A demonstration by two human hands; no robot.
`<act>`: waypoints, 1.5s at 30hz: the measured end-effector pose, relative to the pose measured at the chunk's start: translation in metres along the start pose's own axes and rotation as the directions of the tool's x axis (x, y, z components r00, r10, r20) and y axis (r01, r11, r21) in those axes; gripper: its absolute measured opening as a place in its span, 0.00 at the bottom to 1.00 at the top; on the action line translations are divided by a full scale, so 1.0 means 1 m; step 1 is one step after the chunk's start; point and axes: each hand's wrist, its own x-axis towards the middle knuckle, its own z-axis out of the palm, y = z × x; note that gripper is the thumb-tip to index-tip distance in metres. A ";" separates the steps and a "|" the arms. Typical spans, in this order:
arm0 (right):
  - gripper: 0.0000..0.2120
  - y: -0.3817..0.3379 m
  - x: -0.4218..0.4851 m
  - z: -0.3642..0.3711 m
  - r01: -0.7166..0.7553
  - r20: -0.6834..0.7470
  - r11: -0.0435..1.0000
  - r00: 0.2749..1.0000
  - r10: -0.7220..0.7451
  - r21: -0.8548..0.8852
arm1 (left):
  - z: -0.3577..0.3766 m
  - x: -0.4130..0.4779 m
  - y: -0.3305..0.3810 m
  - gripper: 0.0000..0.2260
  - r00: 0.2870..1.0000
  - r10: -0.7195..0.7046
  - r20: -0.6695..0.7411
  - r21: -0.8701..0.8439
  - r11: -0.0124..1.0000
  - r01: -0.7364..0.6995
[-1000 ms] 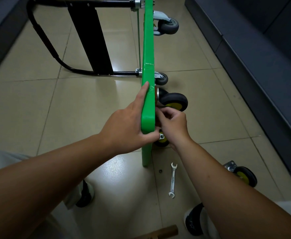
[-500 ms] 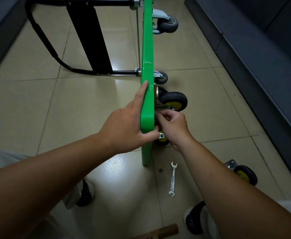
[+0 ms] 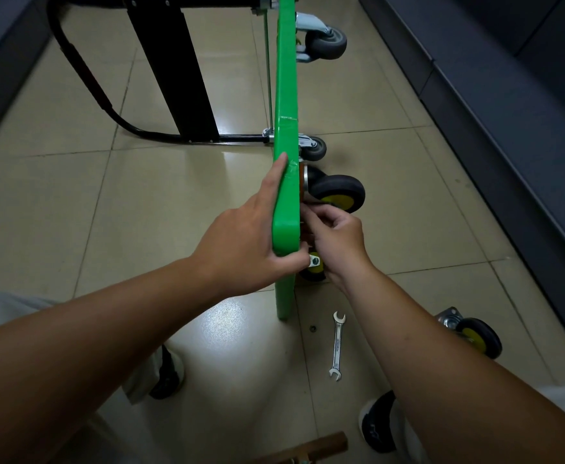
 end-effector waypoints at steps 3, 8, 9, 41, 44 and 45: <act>0.09 -0.001 0.000 0.002 -0.077 -0.025 0.997 0.997 0.078 0.016 | 0.000 0.000 0.000 0.51 1.000 0.001 0.001 -0.010 1.000 -0.001; 0.16 -0.003 -0.002 -0.005 -0.154 0.039 0.986 0.987 0.157 -0.070 | 0.000 0.000 0.000 0.51 1.000 -0.002 0.010 -0.012 1.000 0.002; 0.14 -0.004 -0.002 -0.007 -0.123 0.047 0.989 0.991 0.127 -0.087 | 0.000 0.000 0.000 0.51 1.000 -0.002 0.008 -0.008 1.000 0.002; 0.08 -0.001 0.000 -0.009 -0.045 0.071 0.997 0.997 0.040 0.057 | 0.001 0.000 0.000 0.51 1.000 -0.010 0.011 -0.007 1.000 0.010; 0.09 -0.002 0.001 -0.003 -0.072 0.033 0.993 0.997 0.070 0.091 | 0.000 0.000 0.001 0.51 1.000 -0.012 0.006 -0.011 1.000 0.012; 0.09 -0.002 0.000 -0.002 -0.075 0.022 0.992 0.997 0.073 0.098 | 0.000 0.000 0.001 0.51 1.000 -0.012 0.003 -0.011 1.000 0.012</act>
